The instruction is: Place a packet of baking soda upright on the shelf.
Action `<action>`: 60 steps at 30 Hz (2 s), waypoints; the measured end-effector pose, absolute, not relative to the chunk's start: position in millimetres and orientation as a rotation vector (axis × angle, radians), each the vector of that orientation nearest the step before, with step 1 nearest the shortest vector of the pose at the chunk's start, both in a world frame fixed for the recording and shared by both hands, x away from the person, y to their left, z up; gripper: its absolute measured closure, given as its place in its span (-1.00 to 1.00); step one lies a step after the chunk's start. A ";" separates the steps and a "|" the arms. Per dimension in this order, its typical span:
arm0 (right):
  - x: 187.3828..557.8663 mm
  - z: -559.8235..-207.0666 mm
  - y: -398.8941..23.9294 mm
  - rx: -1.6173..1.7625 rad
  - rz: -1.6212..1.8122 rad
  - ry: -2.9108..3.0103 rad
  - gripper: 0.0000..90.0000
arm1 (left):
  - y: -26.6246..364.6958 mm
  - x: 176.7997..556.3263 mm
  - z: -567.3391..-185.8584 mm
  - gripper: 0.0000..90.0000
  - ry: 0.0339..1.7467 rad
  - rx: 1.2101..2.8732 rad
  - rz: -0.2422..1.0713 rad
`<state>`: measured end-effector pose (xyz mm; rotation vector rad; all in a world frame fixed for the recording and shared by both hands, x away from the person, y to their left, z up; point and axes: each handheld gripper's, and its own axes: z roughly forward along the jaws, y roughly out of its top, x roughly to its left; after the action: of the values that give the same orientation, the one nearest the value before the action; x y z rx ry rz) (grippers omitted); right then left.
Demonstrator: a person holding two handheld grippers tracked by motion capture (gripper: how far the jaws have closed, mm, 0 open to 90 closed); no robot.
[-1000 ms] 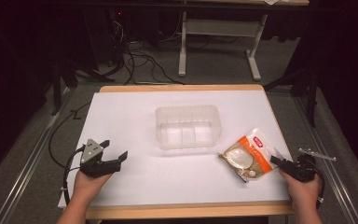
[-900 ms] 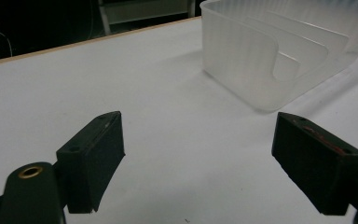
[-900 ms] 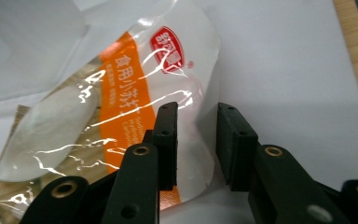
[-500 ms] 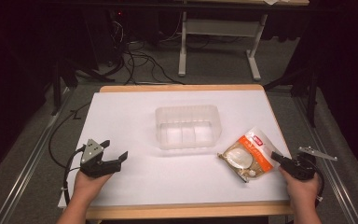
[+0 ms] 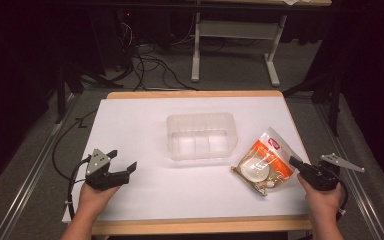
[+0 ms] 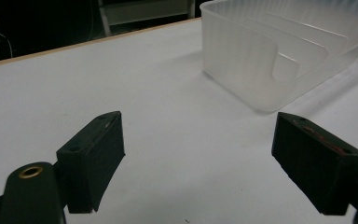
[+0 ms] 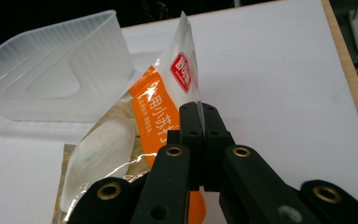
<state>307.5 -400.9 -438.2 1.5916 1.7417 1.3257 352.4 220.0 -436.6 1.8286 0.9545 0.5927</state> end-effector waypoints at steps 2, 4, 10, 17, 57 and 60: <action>305.6 -434.1 -400.1 1.570 1.340 1.732 1.00 | 219.7 352.3 -436.7 -0.61 0.954 1.829 0.594; 303.1 -429.5 -399.6 1.551 1.360 1.717 1.00 | 219.6 352.3 -436.7 -0.61 0.953 1.831 0.594; 298.0 -419.4 -395.2 1.499 1.397 1.704 1.00 | 219.7 352.4 -436.7 -0.61 0.954 1.830 0.595; 293.7 -405.3 -381.3 1.420 1.434 1.700 1.00 | 220.2 352.3 -436.4 -0.61 0.954 1.826 0.593; 285.8 -371.9 -365.2 1.351 1.484 1.572 1.00 | 220.8 353.0 -436.7 -0.61 0.955 1.826 0.597; 287.2 -370.9 -364.9 1.348 1.484 1.575 1.00 | 220.4 353.0 -436.9 -0.61 0.955 1.828 0.598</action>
<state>287.2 -364.9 -370.9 1.3475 1.5746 1.4837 353.0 220.4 -436.9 1.8283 0.9552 0.5980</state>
